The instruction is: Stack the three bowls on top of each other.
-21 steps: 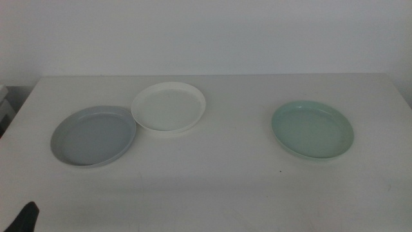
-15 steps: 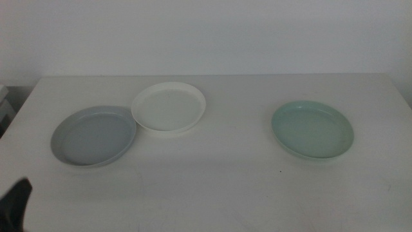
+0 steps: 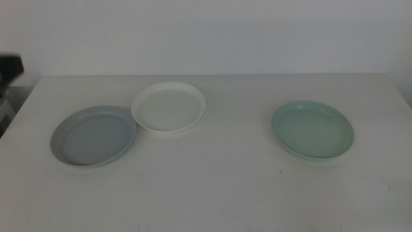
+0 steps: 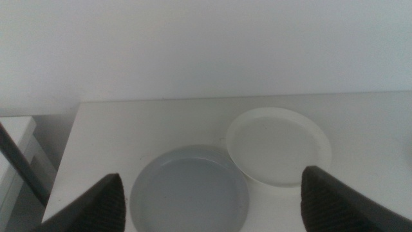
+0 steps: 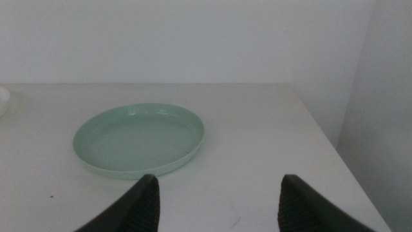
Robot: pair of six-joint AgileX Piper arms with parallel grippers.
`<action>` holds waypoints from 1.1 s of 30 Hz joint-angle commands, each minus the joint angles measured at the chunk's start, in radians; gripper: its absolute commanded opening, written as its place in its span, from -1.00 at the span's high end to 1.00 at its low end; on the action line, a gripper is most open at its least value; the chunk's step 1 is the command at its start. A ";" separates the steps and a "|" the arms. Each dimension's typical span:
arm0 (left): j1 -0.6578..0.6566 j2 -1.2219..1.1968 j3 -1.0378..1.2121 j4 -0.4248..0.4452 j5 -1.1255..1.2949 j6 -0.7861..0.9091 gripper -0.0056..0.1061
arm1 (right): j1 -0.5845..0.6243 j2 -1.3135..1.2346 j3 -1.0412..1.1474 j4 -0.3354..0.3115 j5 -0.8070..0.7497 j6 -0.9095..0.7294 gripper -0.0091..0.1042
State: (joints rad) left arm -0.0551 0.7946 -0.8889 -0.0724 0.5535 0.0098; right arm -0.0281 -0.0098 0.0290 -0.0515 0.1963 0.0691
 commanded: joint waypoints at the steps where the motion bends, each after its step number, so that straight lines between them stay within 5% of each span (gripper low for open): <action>1: -0.004 0.081 -0.174 -0.011 0.076 -0.010 -0.98 | -0.006 -0.027 -0.007 -0.014 -0.078 -0.007 -0.01; 9: -0.004 0.312 -0.463 -0.022 0.293 -0.016 -0.98 | -0.006 -0.027 -0.007 -0.014 -0.078 -0.007 -0.01; 24: 0.041 0.592 -0.470 -0.021 0.293 -0.043 -0.98 | -0.006 -0.027 -0.007 -0.014 -0.078 -0.007 -0.01; 33: 0.251 0.837 -0.559 -0.184 0.326 0.252 -0.98 | -0.006 -0.027 -0.007 -0.014 -0.078 -0.007 -0.01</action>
State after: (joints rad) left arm 0.1737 1.6350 -1.4027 -0.2065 0.9078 0.1957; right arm -0.0281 -0.0098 0.0290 -0.0515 0.1963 0.0691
